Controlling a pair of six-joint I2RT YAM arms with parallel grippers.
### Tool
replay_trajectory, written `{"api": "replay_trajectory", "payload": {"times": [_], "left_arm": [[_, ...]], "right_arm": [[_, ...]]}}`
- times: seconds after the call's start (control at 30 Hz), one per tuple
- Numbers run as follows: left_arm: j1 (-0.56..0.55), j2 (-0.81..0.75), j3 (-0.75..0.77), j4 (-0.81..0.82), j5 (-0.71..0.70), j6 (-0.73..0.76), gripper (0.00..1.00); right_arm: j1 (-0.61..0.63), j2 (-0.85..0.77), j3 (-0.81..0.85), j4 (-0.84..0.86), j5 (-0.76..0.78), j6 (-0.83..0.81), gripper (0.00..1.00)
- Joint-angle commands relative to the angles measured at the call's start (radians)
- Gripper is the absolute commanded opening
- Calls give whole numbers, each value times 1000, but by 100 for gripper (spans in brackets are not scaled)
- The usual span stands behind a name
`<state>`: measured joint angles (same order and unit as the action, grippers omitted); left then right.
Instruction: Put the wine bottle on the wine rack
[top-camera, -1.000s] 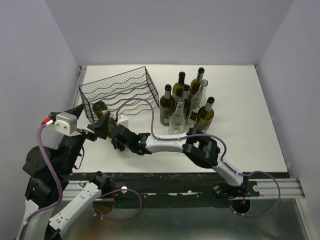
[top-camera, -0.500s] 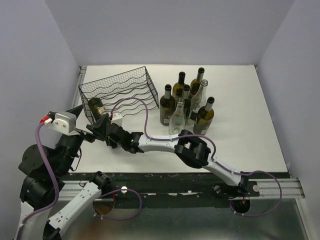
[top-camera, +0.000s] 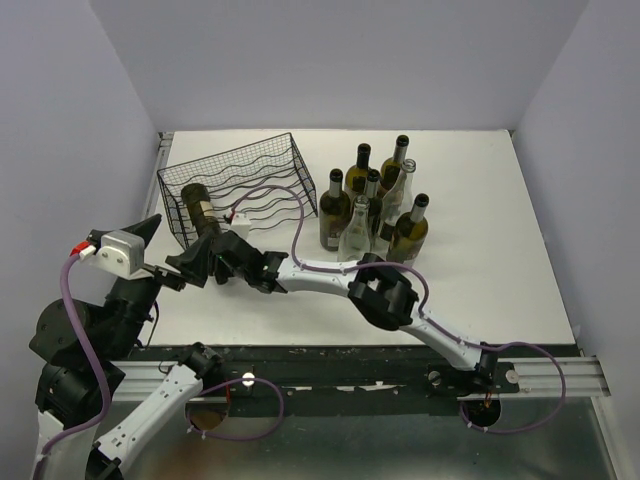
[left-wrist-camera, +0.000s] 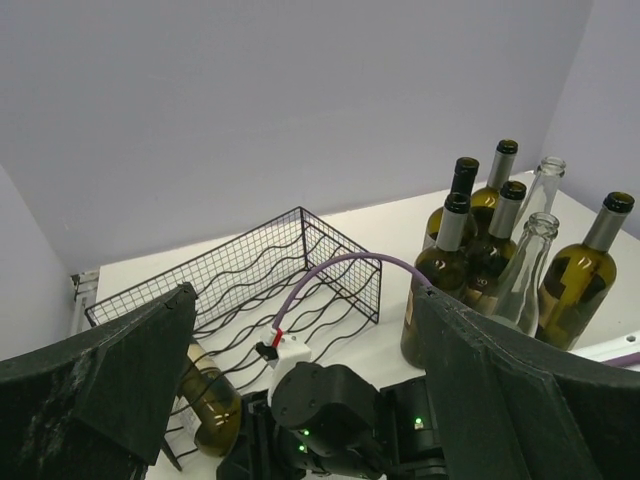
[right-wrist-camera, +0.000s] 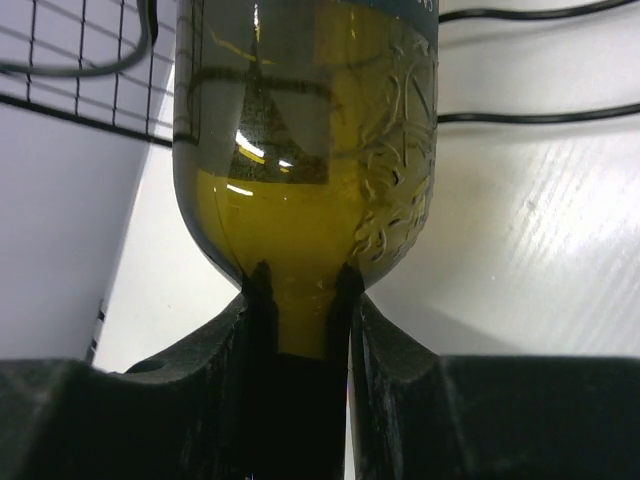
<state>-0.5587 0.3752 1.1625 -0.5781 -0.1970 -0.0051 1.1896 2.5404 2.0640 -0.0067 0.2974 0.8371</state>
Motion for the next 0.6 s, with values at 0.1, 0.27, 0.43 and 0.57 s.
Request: {"api": "replay_trajectory", "payload": {"times": [0.1, 0.27, 0.43, 0.57], "left_arm": [[-4, -7, 8, -31, -21, -16, 99], [-4, -5, 6, -37, -25, -15, 99], [-3, -7, 3, -39, -28, -16, 99], [-3, -7, 3, -43, -30, -12, 99]], "right_arm": [[-18, 38, 133, 238, -64, 86, 1], [-21, 75, 169, 243, -101, 79, 1], [-22, 93, 160, 228, -2, 91, 1], [-22, 119, 185, 229, 34, 94, 18]]}}
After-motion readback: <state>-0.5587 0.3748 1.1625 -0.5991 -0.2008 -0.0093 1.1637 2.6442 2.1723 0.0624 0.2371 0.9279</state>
